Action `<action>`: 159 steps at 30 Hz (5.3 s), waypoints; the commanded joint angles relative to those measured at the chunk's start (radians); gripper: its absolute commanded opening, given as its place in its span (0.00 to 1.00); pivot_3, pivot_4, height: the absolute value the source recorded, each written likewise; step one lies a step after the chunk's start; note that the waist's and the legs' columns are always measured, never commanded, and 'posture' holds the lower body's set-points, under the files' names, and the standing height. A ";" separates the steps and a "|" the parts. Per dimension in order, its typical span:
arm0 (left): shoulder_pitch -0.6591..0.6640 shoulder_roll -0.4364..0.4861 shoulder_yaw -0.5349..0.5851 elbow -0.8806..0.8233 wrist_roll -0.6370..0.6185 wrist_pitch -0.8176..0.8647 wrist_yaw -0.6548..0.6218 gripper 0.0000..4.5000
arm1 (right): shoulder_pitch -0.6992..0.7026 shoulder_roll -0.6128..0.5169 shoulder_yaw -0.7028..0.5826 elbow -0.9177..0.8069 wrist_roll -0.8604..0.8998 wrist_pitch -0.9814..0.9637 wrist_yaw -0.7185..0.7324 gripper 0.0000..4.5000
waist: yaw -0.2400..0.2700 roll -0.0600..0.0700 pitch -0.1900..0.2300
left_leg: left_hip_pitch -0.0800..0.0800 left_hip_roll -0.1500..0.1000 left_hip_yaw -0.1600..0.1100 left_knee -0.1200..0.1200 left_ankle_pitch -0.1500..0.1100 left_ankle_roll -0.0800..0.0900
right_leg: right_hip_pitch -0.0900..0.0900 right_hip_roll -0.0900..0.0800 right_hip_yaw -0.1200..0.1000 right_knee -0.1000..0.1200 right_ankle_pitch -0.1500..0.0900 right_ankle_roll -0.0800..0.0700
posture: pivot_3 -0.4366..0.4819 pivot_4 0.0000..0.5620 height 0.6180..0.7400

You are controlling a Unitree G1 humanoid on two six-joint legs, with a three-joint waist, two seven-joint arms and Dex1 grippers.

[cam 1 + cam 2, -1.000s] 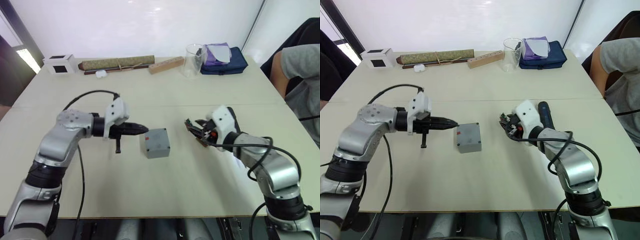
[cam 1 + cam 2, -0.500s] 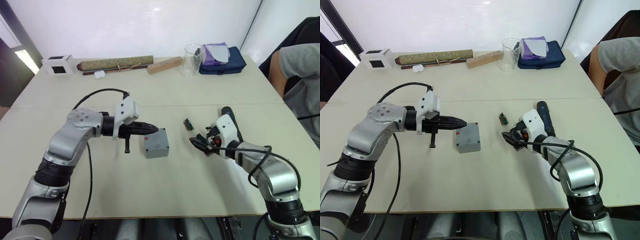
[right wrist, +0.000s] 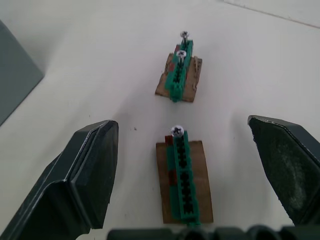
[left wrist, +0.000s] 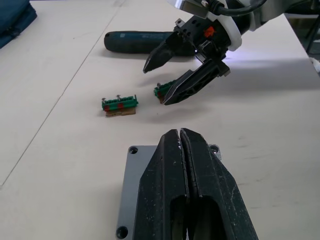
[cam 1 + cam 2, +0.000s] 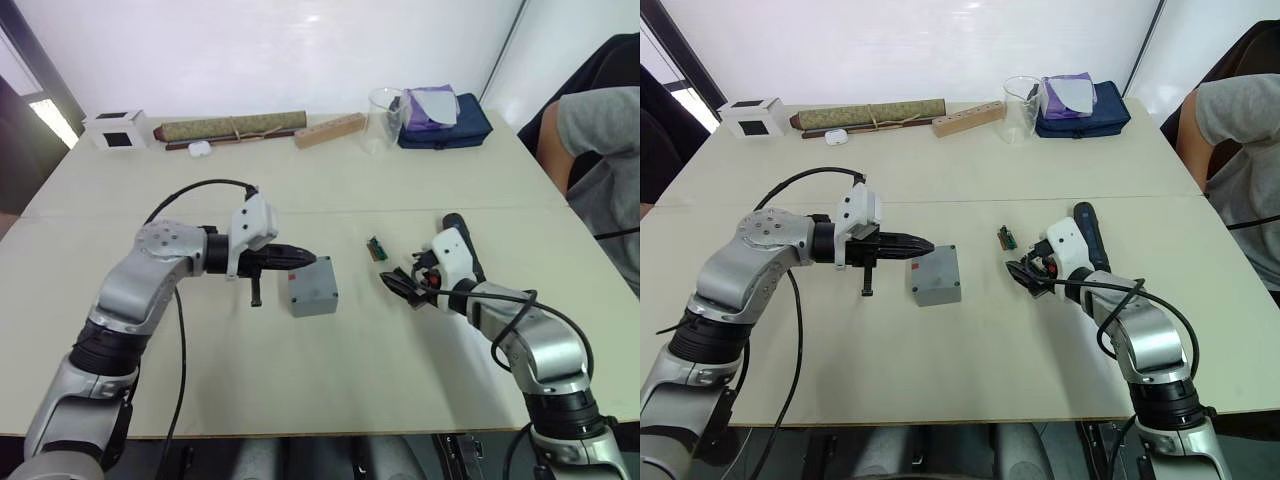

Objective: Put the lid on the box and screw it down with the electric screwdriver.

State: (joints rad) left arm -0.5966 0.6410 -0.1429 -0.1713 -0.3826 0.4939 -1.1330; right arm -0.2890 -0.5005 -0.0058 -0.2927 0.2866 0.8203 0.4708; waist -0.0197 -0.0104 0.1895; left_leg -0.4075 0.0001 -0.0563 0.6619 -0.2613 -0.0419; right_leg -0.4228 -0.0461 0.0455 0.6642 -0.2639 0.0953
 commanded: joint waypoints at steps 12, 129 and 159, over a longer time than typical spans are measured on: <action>0.005 0.009 0.015 -0.029 -0.007 -0.010 0.010 0.00 | -0.028 0.005 -0.005 -0.007 0.001 -0.018 0.001 0.15 | 0.000 0.000 0.000 | 0.000 0.000 0.000 0.000 0.000 0.000 | 0.000 0.000 0.000 0.000 0.000 0.000 | 0.48 0.27 0.97; -0.033 -0.034 0.026 -0.033 -0.030 -0.031 0.041 0.00 | -0.906 -0.306 0.561 0.928 -0.033 0.589 0.344 0.99 | -0.023 0.001 0.001 | -0.002 -0.001 0.003 0.000 0.000 0.000 | -0.002 -0.001 0.002 -0.002 0.000 0.000 | 0.48 0.27 0.97; -0.007 0.021 0.054 -0.013 -0.024 -0.035 0.071 0.00 | -0.923 -0.288 0.230 0.632 -0.139 0.492 0.421 0.42 | -0.026 0.005 0.003 | -0.003 -0.001 0.001 -0.001 0.000 0.000 | -0.004 -0.001 0.002 -0.001 0.000 0.000 | 0.48 0.27 0.97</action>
State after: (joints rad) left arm -0.5855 0.6519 -0.1098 -0.1844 -0.4046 0.4837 -1.0497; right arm -1.2275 -0.7960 0.3311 0.5017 0.0969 1.3023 0.9140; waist -0.0460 -0.0056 0.1928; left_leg -0.4099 -0.0008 -0.0546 0.6607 -0.2614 -0.0418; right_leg -0.4272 -0.0468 0.0472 0.6635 -0.2639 0.0955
